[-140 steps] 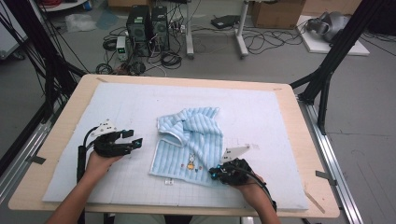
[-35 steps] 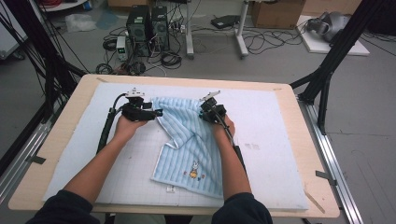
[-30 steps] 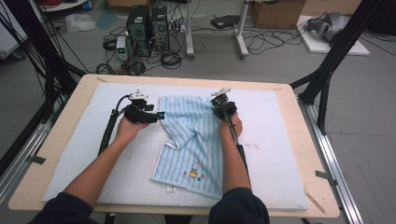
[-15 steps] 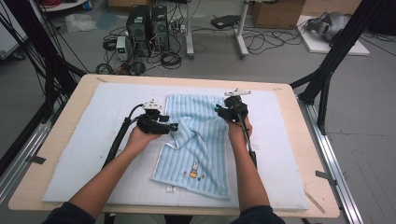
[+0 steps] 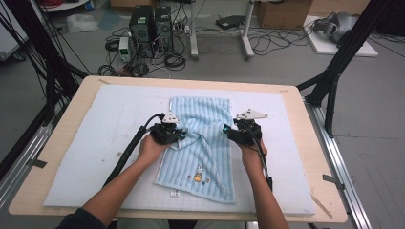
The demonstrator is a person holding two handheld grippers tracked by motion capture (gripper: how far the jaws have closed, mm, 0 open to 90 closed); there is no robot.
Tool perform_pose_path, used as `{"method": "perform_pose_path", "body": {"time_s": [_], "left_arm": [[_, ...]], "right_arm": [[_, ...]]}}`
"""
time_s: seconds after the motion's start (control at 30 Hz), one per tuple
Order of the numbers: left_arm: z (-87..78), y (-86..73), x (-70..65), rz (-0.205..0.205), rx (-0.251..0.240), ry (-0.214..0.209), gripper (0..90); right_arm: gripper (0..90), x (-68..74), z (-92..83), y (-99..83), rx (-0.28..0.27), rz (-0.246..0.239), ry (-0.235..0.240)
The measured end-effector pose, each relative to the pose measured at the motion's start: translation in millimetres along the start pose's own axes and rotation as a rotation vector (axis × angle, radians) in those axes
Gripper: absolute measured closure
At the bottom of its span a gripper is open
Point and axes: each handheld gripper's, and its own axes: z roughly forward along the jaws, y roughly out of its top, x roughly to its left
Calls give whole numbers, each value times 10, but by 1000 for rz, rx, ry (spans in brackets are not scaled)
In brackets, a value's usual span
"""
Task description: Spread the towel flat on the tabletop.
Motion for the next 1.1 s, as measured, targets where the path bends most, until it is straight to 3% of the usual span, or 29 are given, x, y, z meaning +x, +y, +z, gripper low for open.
{"method": "perform_pose_path", "body": {"time_s": [0.03, 0.07, 0.13, 0.17, 0.2, 0.27, 0.33, 0.37, 0.43, 0.53, 0.6, 0.7, 0.8, 0.83, 0.9, 0.93, 1.0, 1.1], "left_arm": [[-14, 7, 48, -19, -13, 15, 851], [-65, 22, 169, -62, -55, 62, 853], [-89, 26, 233, -85, -70, 74, 855], [-106, 28, 290, -104, -81, 92, 855], [-129, 14, 393, -125, -83, 117, 857], [-136, 0, 439, -131, -79, 125, 857], [-134, -51, 532, -152, -59, 144, 856], [-134, -51, 532, -152, -59, 144, 856], [-124, -76, 569, -155, -52, 159, 856], [-120, -102, 637, -155, -54, 195, 857], [-107, -126, 686, -154, -48, 212, 857], [-76, -155, 729, -173, -57, 222, 857], [-64, -139, 695, -157, -63, 217, 845], [-65, -139, 691, -168, -61, 220, 804], [-83, -152, 714, -225, -61, 209, 637], [-95, -163, 727, -253, -58, 201, 565], [-133, -181, 743, -273, -38, 180, 464], [-215, -238, 688, -297, -84, 159, 439]], "right_arm": [[561, 11, -8, -37, -3, 4, 14], [570, 28, -6, -69, -2, 7, 27], [568, 51, 6, -97, 3, 12, 47], [562, 77, 31, -120, 11, 15, 78], [543, 144, 109, -143, 28, 18, 158], [532, 192, 150, -145, 42, 6, 168], [531, 288, 313, -157, 90, -59, 152], [531, 288, 313, -157, 90, -59, 152], [573, 325, 468, -161, 139, -73, 140], [708, 302, 547, -118, 139, -64, 151], [831, 297, 587, -81, 142, -102, 132], [855, 273, 656, -35, 129, -117, 66], [849, 203, 711, -27, 119, -92, -17], [841, 188, 724, -29, 115, -88, -41], [799, 182, 721, -32, 118, -80, -71], [756, 179, 709, -31, 118, -77, -66], [680, 168, 657, -24, 105, -68, -61], [548, 132, 539, -26, 63, -25, -13]]}}
